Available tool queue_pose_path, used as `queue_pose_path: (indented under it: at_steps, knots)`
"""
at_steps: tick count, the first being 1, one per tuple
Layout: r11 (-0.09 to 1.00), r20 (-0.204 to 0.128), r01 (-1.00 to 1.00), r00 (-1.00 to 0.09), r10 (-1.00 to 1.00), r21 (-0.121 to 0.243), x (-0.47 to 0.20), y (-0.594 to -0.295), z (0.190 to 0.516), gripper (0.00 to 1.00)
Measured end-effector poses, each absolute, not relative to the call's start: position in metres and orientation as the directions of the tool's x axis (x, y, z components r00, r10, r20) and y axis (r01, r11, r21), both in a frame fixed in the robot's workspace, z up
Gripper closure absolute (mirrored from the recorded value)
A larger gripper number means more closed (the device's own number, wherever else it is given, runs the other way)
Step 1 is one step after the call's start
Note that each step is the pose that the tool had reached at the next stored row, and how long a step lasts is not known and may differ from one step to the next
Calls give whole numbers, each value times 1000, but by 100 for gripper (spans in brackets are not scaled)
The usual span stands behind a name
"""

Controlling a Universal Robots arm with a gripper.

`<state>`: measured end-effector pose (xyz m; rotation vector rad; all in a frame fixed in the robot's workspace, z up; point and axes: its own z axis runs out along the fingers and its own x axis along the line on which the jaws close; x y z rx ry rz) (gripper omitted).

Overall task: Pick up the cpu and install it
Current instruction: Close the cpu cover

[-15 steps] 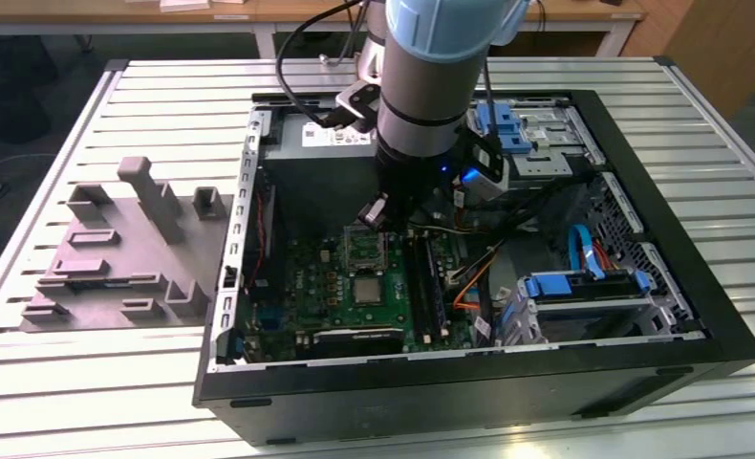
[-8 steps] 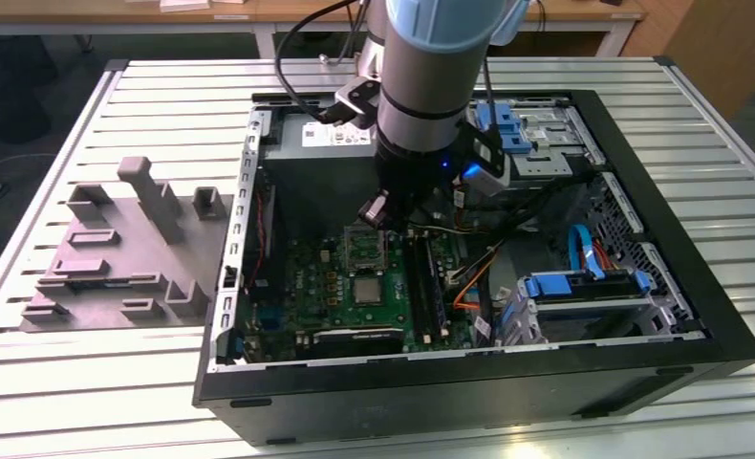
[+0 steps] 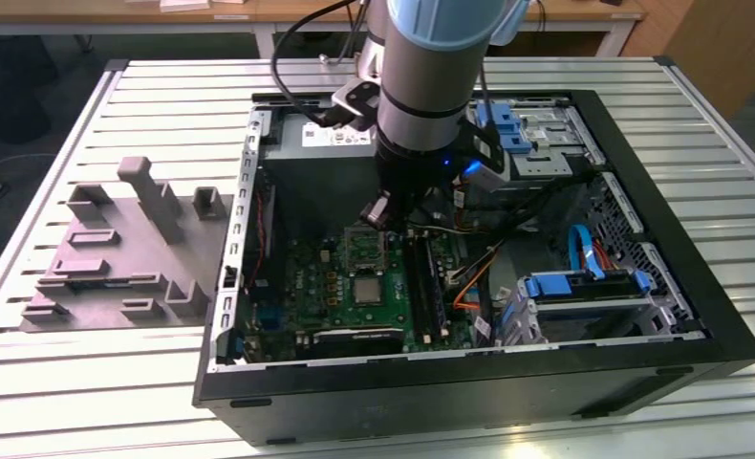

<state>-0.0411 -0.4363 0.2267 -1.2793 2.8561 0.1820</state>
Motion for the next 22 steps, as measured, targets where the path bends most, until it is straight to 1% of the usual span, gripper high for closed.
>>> queue_pose_path:
  at_steps: [13, 22]
  knots:
    - [638, -52, -763, -644, -763, 102, -41, -436, 232, 89]
    - [590, -46, -802, -596, -802, 97, -42, -436, 233, 89]
